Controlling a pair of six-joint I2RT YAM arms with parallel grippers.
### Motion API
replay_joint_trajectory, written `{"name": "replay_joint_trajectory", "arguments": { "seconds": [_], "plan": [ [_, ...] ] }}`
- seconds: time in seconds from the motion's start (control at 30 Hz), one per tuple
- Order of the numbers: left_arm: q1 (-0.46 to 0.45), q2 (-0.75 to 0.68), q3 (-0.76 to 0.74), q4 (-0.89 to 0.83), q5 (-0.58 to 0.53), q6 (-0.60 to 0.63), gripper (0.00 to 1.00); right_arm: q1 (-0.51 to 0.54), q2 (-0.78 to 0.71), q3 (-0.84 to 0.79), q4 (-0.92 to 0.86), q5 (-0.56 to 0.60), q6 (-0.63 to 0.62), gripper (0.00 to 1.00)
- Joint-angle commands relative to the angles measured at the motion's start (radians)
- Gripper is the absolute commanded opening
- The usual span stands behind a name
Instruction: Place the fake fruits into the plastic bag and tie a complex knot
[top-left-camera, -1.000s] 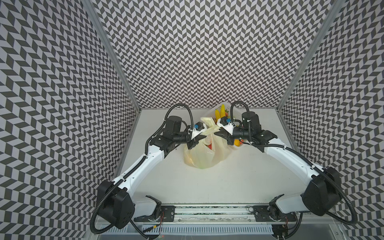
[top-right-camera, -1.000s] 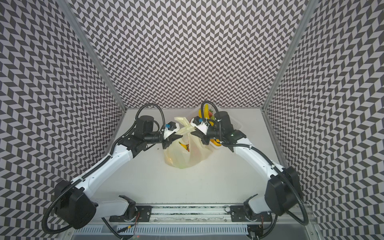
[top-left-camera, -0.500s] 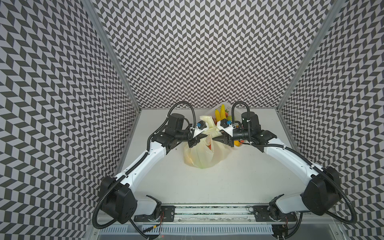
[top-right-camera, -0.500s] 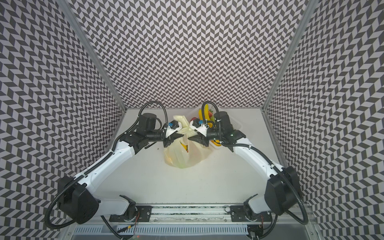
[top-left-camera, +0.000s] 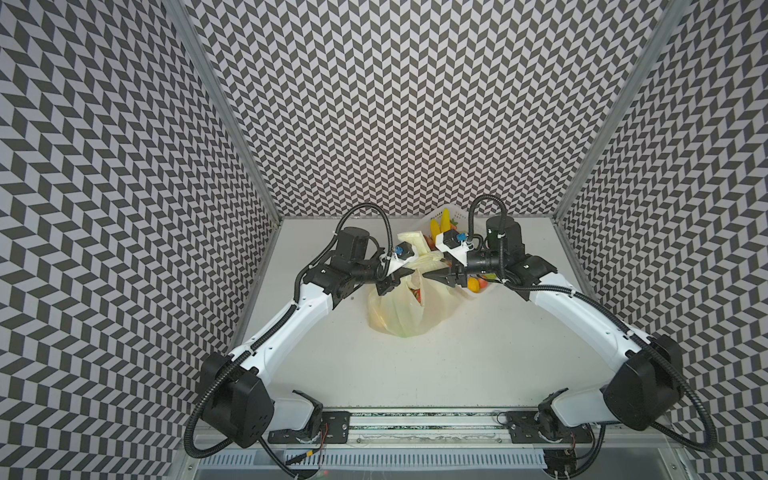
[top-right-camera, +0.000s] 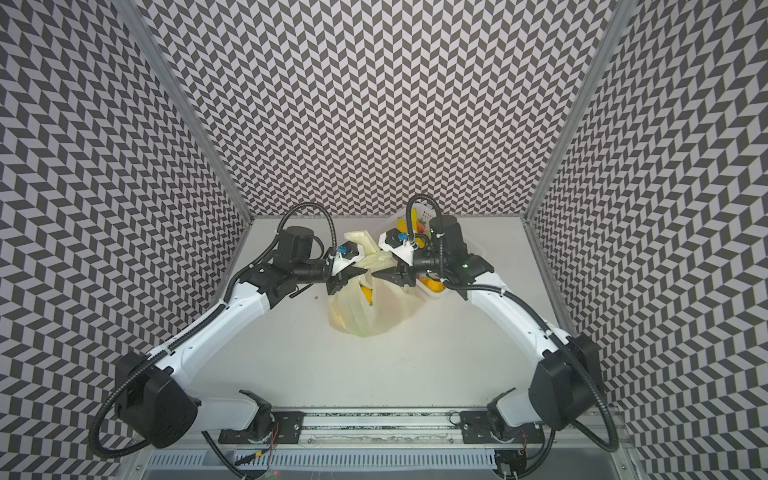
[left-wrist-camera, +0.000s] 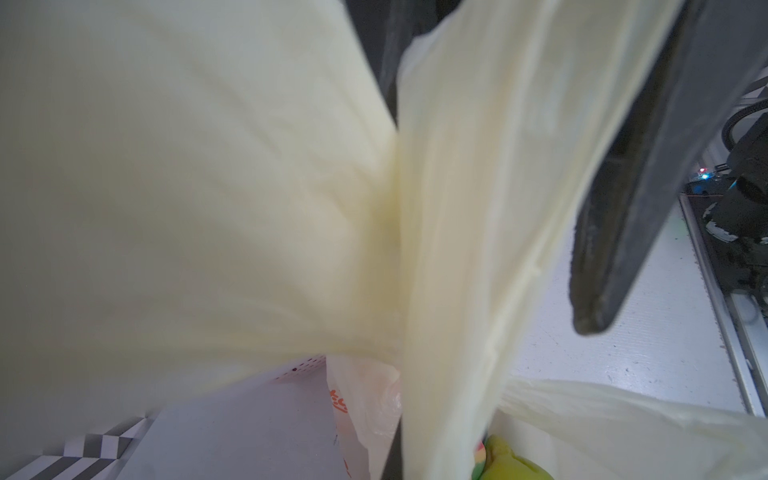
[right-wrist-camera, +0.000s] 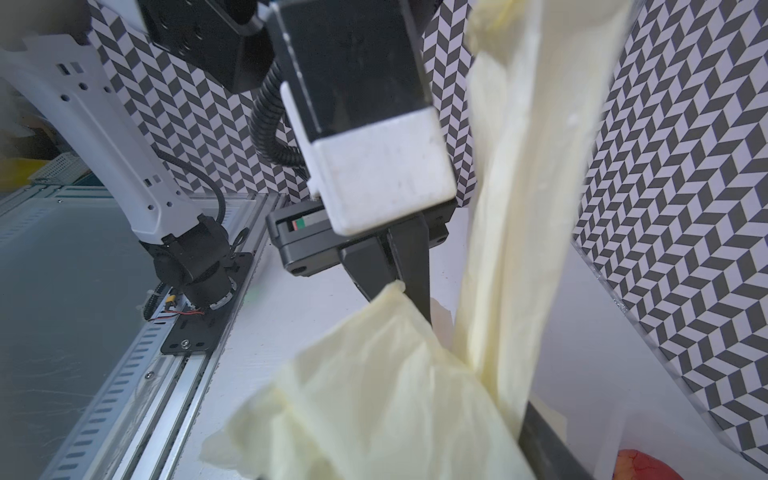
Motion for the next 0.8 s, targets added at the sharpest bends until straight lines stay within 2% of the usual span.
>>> {"name": "replay_joint_trajectory", "arguments": {
  "seconds": [0.0, 0.5, 0.67, 0.77],
  "plan": [
    [-0.006, -0.029, 0.025, -0.027, -0.03, 0.03, 0.0, 0.002, 0.02, 0.021, 0.062, -0.052, 0.011, 0.57],
    [-0.001, -0.047, 0.014, -0.031, -0.061, 0.021, 0.0, 0.005, 0.043, 0.014, 0.155, -0.044, 0.081, 0.5],
    [-0.001, -0.054, 0.013, -0.034, -0.075, 0.022, 0.0, 0.008, 0.052, 0.014, 0.173, -0.043, 0.093, 0.41],
    [0.003, -0.059, 0.011, -0.035, -0.083, 0.022, 0.0, 0.011, 0.053, 0.012, 0.176, -0.034, 0.093, 0.26]
  ]
}}
